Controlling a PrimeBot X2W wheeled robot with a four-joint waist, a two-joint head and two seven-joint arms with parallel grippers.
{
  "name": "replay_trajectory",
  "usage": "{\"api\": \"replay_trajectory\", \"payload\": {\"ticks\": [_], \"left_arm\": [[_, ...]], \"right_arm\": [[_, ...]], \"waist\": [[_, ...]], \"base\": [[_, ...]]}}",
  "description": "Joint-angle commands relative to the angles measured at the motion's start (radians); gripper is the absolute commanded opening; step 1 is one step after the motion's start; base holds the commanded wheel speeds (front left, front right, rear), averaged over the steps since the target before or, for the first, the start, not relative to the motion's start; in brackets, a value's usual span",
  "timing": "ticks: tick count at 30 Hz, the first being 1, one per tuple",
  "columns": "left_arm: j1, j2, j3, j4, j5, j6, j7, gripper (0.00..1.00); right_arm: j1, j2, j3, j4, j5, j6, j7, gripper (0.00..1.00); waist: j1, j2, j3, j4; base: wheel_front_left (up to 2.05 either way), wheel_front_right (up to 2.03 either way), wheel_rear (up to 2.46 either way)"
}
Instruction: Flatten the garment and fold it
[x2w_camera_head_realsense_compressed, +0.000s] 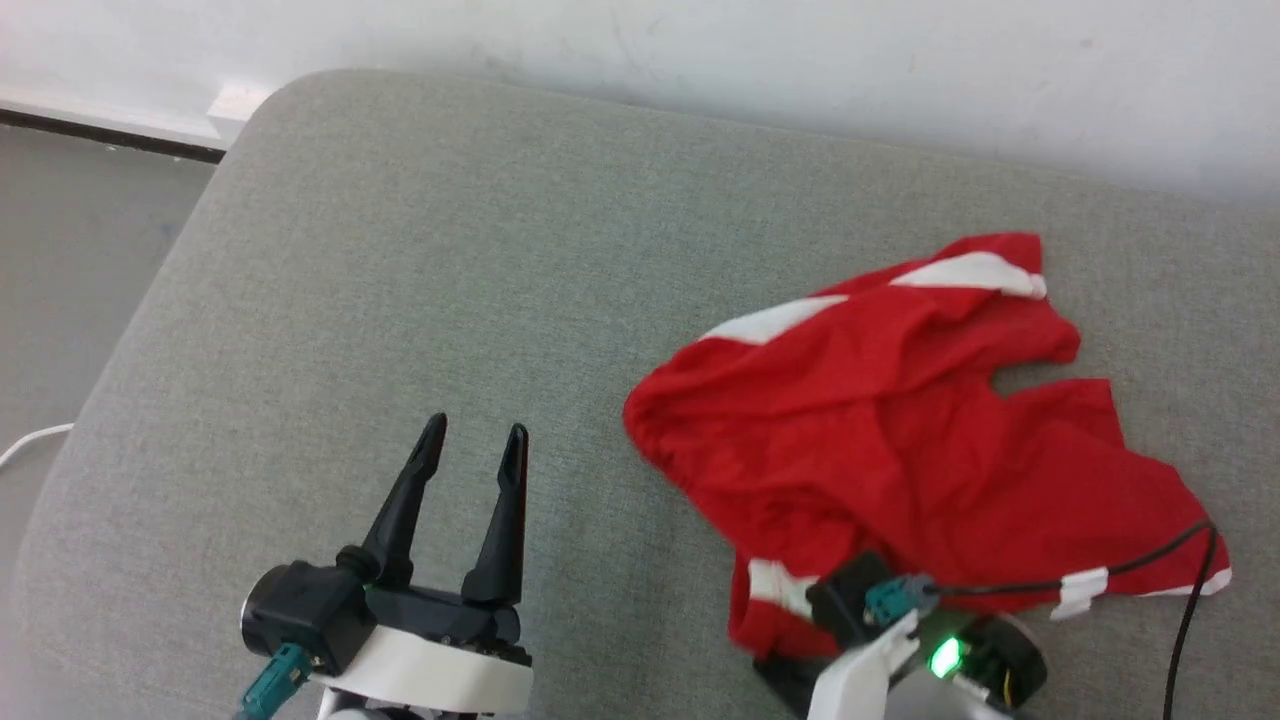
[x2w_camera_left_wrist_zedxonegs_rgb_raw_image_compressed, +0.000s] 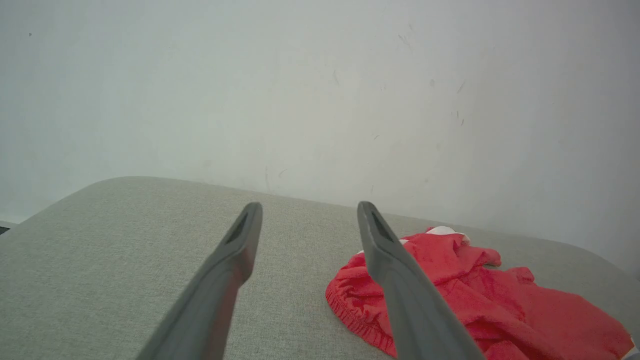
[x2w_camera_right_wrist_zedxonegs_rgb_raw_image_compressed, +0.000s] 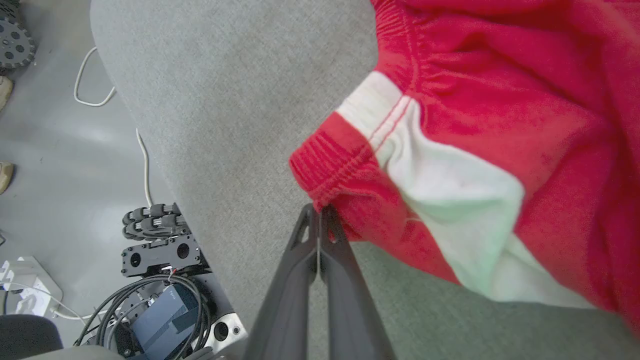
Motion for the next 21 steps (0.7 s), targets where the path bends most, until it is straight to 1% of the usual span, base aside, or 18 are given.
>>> {"api": "replay_trajectory", "payload": {"ticks": [1,2,3,4,5,9,10,13,16,17,19,21], "left_arm": [[0.002,-0.002,0.000,0.003,-0.001,0.003,-0.005,1.00],[0.002,-0.002,0.000,0.003,-0.001,0.003,-0.005,1.00],[-0.001,-0.002,-0.002,0.006,-0.002,0.003,-0.005,1.00],[-0.003,-0.002,-0.003,0.007,-0.002,0.002,-0.005,1.00],[-0.004,-0.002,-0.003,0.009,-0.002,0.002,-0.005,1.00],[-0.006,-0.002,-0.001,0.014,0.001,0.001,-0.005,1.00],[-0.003,-0.002,0.003,0.015,0.005,0.000,-0.005,1.00],[0.003,0.001,0.008,0.014,0.012,-0.001,-0.005,1.00],[0.013,0.002,0.013,0.009,0.018,-0.001,-0.005,1.00],[0.013,0.002,0.013,0.009,0.018,-0.001,-0.005,1.00],[0.022,0.003,0.016,0.002,0.023,-0.001,-0.005,1.00],[0.032,0.004,0.020,-0.008,0.027,-0.001,-0.005,1.00]], "right_arm": [[0.024,-0.004,0.011,-0.012,0.011,-0.001,0.016,0.00],[0.024,-0.004,0.011,-0.012,0.011,-0.001,0.016,0.00],[0.044,-0.015,0.021,-0.007,0.015,-0.001,0.040,0.05],[0.046,-0.020,0.026,-0.002,0.011,-0.001,0.047,0.54],[0.042,-0.024,0.030,-0.001,0.004,-0.001,0.042,1.00],[0.021,-0.007,0.023,-0.004,-0.002,-0.001,0.005,1.00],[0.007,0.012,0.011,-0.019,0.012,-0.001,-0.016,1.00],[0.010,0.045,-0.028,-0.059,0.057,-0.001,-0.020,1.00],[0.038,0.078,-0.106,-0.125,0.110,-0.001,-0.017,1.00],[0.038,0.078,-0.106,-0.125,0.110,-0.001,-0.017,1.00],[0.057,0.092,-0.187,-0.181,0.113,-0.001,-0.054,1.00],[0.071,0.099,-0.279,-0.228,0.086,-0.001,-0.125,1.00]], "waist": [[0.0000,0.0000,0.004,-0.001],[0.0000,0.0000,0.004,-0.001],[0.0000,0.0000,0.007,-0.002],[0.0000,0.0000,0.008,-0.003],[0.0000,0.0000,0.008,-0.004],[0.0000,0.0000,0.002,-0.010],[0.0000,0.0000,-0.006,-0.017],[0.0000,0.0000,-0.020,-0.026],[0.0000,0.0000,-0.034,-0.036],[0.0000,0.0000,-0.034,-0.036],[0.0000,0.0000,-0.042,-0.043],[0.0000,0.0000,-0.048,-0.050]], "base": [[0.00,0.00,0.00],[0.00,0.00,0.00],[0.00,0.00,0.00],[0.00,0.00,0.00],[0.00,0.00,0.00],[0.00,0.00,0.00],[0.00,0.00,0.00],[0.00,0.00,0.00],[0.00,0.00,0.00],[0.00,0.00,0.00],[0.00,0.00,0.00],[0.00,0.00,0.00]]}}
